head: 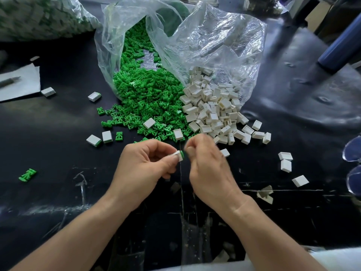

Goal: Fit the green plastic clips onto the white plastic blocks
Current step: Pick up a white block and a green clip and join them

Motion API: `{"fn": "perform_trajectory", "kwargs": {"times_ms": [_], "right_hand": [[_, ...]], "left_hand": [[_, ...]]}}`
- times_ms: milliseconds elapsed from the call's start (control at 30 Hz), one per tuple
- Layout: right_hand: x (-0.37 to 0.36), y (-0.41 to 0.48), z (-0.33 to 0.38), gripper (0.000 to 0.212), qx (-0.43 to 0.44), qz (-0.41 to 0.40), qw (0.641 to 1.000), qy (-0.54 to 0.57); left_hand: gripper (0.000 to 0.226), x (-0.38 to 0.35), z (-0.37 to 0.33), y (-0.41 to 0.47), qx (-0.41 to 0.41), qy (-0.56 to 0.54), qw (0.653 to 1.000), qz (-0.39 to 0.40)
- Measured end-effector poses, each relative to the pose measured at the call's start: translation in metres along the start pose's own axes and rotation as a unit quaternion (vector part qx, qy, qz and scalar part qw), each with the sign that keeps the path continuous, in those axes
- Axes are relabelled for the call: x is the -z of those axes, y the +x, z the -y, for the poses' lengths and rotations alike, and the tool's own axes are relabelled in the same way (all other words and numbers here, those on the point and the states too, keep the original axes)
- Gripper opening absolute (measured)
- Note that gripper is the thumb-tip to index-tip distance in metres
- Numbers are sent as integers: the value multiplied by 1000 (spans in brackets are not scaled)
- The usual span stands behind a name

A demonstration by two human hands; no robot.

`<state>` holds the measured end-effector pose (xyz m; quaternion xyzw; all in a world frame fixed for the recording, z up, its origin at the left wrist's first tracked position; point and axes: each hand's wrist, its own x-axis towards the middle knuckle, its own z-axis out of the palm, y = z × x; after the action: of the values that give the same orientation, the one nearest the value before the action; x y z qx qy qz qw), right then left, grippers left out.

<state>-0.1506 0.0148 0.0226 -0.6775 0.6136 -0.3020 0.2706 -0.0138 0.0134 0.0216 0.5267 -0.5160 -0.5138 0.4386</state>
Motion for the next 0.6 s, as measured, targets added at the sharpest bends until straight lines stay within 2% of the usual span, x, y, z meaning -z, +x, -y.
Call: {"fn": "perform_trajectory", "kwargs": {"times_ms": [100, 200, 333, 467, 533, 600], "right_hand": [[9, 6, -4, 20, -24, -50, 998, 39], [4, 4, -2, 9, -9, -37, 998, 59], [6, 8, -6, 7, 6, -74, 997, 31], [7, 12, -12, 10, 26, -92, 995, -39], [6, 14, -14, 15, 25, -86, 993, -76], [5, 17, -17, 22, 24, -82, 990, -113]], "left_hand": [[3, 8, -4, 1, 46, -83, 995, 12], [9, 9, -5, 2, 67, -122, 990, 23], [15, 8, -7, 0, 70, -65, 992, 79], [26, 8, -7, -6, 65, 56, 970, 228], [31, 7, -7, -7, 58, 79, 968, 230], [28, 6, -8, -5, 56, 56, 979, 186]]}}
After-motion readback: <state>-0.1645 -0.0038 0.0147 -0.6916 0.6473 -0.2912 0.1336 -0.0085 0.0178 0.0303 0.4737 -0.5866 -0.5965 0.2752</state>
